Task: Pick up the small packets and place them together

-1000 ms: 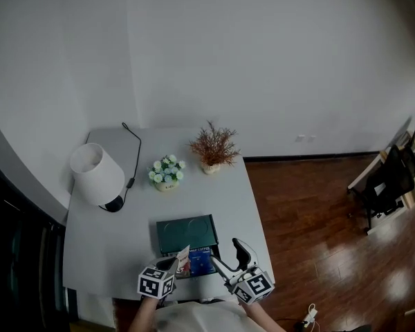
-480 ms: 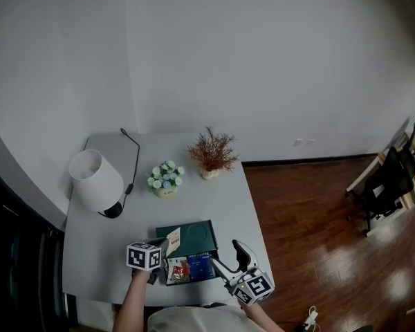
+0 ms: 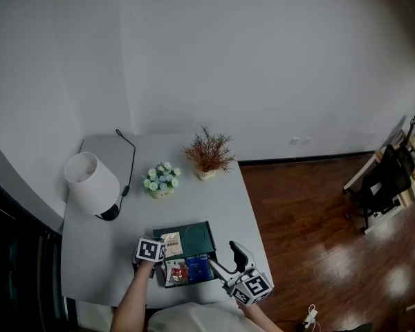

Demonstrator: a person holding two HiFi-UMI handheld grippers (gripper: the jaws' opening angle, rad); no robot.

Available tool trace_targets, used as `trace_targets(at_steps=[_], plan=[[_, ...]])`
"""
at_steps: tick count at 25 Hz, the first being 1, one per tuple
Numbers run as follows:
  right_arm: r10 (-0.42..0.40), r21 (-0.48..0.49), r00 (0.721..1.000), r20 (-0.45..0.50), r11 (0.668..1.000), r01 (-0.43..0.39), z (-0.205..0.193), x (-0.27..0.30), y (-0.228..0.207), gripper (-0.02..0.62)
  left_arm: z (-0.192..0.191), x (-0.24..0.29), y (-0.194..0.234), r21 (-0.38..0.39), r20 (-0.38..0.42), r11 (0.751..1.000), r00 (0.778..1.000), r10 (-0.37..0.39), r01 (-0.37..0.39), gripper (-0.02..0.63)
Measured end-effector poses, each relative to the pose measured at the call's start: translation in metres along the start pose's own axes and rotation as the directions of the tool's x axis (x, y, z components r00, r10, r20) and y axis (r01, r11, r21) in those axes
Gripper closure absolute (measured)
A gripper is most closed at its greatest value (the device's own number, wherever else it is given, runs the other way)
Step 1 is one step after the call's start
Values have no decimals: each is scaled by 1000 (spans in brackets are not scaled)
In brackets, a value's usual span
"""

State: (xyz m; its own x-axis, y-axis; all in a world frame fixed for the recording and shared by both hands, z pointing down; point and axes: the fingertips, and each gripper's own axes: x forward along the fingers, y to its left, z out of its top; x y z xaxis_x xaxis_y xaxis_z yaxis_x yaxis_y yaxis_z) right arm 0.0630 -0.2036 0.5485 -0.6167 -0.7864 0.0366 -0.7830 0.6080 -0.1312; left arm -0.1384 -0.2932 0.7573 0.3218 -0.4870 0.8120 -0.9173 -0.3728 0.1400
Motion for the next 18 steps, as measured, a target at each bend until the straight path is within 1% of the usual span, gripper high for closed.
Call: trace_targets(at_steps=[2, 3, 4, 5, 6, 7, 8, 10, 12, 14, 15, 16, 17, 18], plan=[[4, 3, 1000, 3, 1000, -4, 0, 2, 0, 229, 1, 1, 0, 45, 7, 999, 1000, 19, -19, 562], [7, 5, 1000, 4, 1000, -7, -1, 3, 0, 229, 2, 0, -2, 52, 18, 999, 1000, 17, -18, 533], [10, 6, 1000, 4, 1000, -10, -1, 4, 1, 229, 3, 0, -4, 48, 32, 999, 999, 10, -12, 473], [13, 7, 1000, 4, 1000, -13, 0, 6, 1, 229, 4, -2, -5, 40, 50, 999, 999, 5, -7, 436], [18, 8, 1000, 4, 1000, -18, 0, 7, 3, 229, 7, -6, -4, 36, 75, 999, 997, 4, -7, 415], [22, 8, 1000, 4, 1000, -22, 0, 9, 4, 229, 11, -11, -3, 37, 109, 999, 994, 11, -15, 389], [26, 8, 1000, 5, 1000, -26, 0, 11, 6, 229, 17, -19, -2, 40, 151, 999, 988, 21, -28, 377], [32, 7, 999, 9, 999, -32, 0, 14, 7, 229, 31, -41, -3, 27, 251, 999, 967, 36, -44, 362], [36, 7, 999, 15, 999, -36, 2, 17, 8, 229, 45, -72, -8, 0, 361, 999, 932, 33, -36, 343], [40, 7, 999, 21, 999, -40, 4, 19, 8, 229, 56, -103, -19, -29, 462, 1000, 887, 4, 10, 331], [41, 7, 999, 24, 999, -41, 5, 20, 8, 229, 59, -118, -26, -46, 505, 998, 863, -17, 47, 322], [41, 7, 999, 28, 999, -41, 6, 21, 8, 229, 62, -133, -32, -61, 546, 995, 837, -32, 79, 299], [41, 6, 999, 33, 999, -42, 7, 21, 8, 229, 63, -148, -36, -72, 584, 993, 811, -37, 97, 296], [41, 6, 998, 40, 999, -41, 9, 22, 8, 229, 65, -163, -39, -75, 622, 992, 782, -30, 98, 296]])
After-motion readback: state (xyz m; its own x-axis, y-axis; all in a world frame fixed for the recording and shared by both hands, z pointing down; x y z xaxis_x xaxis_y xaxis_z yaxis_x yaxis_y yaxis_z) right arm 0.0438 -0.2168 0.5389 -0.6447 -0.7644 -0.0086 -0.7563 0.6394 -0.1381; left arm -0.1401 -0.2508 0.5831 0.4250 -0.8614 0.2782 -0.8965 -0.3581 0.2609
